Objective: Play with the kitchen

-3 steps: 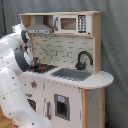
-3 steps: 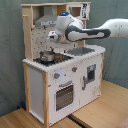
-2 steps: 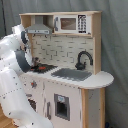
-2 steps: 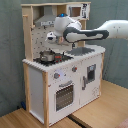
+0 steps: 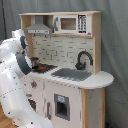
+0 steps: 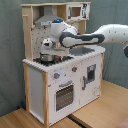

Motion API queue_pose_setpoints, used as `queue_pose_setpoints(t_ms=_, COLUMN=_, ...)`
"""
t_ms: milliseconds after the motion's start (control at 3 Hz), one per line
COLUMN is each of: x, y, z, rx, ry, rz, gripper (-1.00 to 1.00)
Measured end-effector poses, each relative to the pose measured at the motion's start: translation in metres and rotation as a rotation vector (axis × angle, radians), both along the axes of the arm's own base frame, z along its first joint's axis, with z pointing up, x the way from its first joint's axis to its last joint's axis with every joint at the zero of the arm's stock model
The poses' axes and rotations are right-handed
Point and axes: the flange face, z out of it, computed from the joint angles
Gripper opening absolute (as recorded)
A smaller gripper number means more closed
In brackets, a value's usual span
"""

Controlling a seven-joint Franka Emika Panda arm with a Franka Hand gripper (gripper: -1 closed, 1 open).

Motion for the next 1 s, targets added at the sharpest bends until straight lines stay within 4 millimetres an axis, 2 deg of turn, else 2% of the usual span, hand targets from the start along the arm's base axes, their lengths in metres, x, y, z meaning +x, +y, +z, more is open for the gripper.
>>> queue_pose_setpoints(t_ms=333, x=0.009, y=-0.002, z=0.006, rx=0.013, ry=-0.012, rz=-0.010, gripper=1.00)
queue_pose_setpoints(t_ms=667, x=0.009, y=-0.003, z=0.007, rx=0.015, ry=-0.014, rz=-0.011, gripper=-1.00)
queue_pose_setpoints(t_ms=1000, x=0.006, y=-0.007, z=0.020, rx=0.010, ry=0.005, rz=-0.024, gripper=-1.00)
